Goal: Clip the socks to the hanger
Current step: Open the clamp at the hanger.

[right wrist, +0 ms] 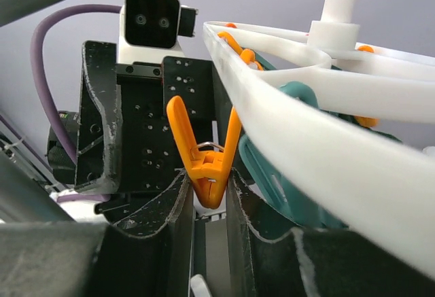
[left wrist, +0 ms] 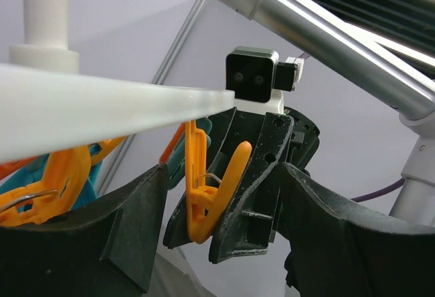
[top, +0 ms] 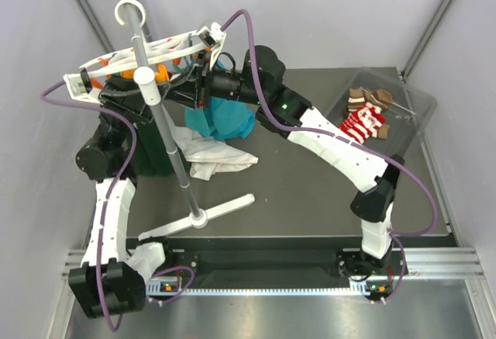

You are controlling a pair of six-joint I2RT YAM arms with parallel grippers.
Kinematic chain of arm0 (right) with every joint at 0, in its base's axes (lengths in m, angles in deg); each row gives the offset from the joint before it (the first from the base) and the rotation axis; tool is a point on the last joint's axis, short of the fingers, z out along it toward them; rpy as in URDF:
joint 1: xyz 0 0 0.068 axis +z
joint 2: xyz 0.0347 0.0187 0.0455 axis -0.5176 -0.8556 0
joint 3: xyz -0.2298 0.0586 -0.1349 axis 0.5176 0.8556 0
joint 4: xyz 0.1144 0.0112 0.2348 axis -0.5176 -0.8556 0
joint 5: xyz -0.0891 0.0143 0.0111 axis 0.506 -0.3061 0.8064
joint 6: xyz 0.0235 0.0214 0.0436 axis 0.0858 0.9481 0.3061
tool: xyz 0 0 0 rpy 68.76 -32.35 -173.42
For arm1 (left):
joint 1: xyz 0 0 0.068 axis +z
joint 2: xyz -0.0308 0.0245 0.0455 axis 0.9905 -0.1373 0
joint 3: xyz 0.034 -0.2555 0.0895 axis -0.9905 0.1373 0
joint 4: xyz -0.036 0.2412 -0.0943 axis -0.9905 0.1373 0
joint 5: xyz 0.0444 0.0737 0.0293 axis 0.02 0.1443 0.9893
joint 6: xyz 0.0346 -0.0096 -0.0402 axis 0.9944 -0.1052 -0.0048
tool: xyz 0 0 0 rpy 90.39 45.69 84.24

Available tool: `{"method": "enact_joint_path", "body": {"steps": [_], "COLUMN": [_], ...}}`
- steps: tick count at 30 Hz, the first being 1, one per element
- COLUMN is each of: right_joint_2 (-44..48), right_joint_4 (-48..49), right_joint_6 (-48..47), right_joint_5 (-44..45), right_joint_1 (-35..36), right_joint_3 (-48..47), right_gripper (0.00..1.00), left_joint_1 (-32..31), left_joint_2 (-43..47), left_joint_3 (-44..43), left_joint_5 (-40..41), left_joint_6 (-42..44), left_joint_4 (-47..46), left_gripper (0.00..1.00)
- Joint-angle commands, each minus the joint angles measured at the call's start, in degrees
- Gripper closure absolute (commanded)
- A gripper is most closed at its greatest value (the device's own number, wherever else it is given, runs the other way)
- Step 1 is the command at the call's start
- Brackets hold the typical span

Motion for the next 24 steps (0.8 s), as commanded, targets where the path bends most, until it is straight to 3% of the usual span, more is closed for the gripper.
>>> {"method": "enact_joint_path", "body": {"steps": [1,10,14,21,24], "right_joint_2": [3.26,3.78,3.43,2.99,2.64], "right_joint_4": [-0.70,-0.35,0.09,0.45,0.45], "right_joint_6": [0.83,1.18,1.53,2.06,2.41], "right_joint_5": [-3.92,-4.45,-4.53,-4.71,-4.71], "right_joint_1": [0.37,0.37,0.37,0.46,0.37], "right_joint_3": [1.04,1.84,1.93,1.66,1.75], "right_gripper": [1.00,1.00,1.00,1.00,1.00], "left_joint_1": [-0.49,-0.58,-0.58,-0.58,-0.67], "left_joint_2": [2.75,3.46,3.20,2.32,1.97], "left_joint_3": [-2.44,-1.82,-2.09,-3.05,-2.97], "left_joint_5": [2.51,5.77,6.03,4.45,4.36], "left_joint_6": [4.68,3.98,3.36,2.66,2.13], "left_joint_4": [1.79,2.41,2.50,2.23,1.53], "left_gripper": [0.28,0.30,0.40,0.49,0.59]}}
